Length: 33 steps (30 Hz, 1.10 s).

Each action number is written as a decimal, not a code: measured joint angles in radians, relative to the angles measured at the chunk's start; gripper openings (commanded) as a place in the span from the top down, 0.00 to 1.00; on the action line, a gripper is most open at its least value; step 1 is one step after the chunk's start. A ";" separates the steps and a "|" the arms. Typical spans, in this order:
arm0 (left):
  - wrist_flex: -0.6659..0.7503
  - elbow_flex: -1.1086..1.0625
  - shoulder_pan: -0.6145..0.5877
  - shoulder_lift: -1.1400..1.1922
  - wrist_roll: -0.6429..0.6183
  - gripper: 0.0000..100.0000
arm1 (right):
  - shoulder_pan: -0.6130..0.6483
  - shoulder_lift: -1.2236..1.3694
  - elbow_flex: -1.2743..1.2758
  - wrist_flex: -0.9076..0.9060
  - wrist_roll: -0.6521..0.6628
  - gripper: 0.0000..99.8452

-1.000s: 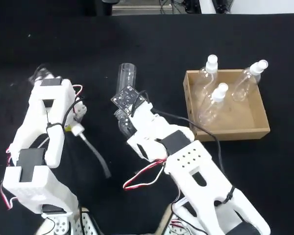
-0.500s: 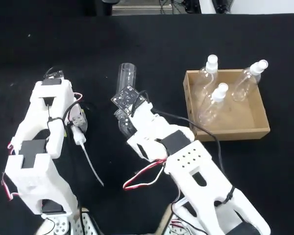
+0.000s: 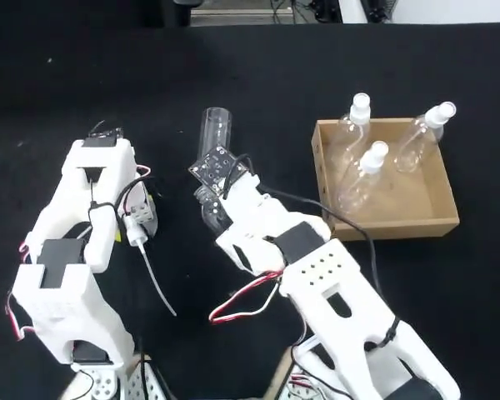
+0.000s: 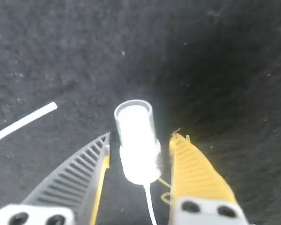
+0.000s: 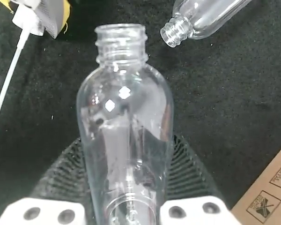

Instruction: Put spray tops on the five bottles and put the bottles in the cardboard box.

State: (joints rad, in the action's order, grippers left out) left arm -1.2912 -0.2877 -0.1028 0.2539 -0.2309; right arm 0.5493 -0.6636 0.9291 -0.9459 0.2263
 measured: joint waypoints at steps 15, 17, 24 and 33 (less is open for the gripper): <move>-0.041 0.005 0.018 -0.058 -0.003 0.97 | -0.003 -0.028 0.035 0.000 -0.014 0.99; -0.049 0.005 0.018 -0.133 -0.003 0.97 | -0.005 -0.081 0.068 0.021 -0.041 0.99; -0.058 0.005 0.018 -0.437 -0.003 0.97 | -0.006 -0.316 0.219 0.107 -0.061 0.99; -0.060 0.086 0.018 -0.707 -0.003 0.97 | -0.006 -0.551 0.324 0.132 -0.144 0.99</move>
State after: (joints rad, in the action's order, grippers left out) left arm -1.3510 -0.2018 -0.0844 -0.4534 -0.2340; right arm 0.5432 -1.2144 1.2528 -0.8140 0.0821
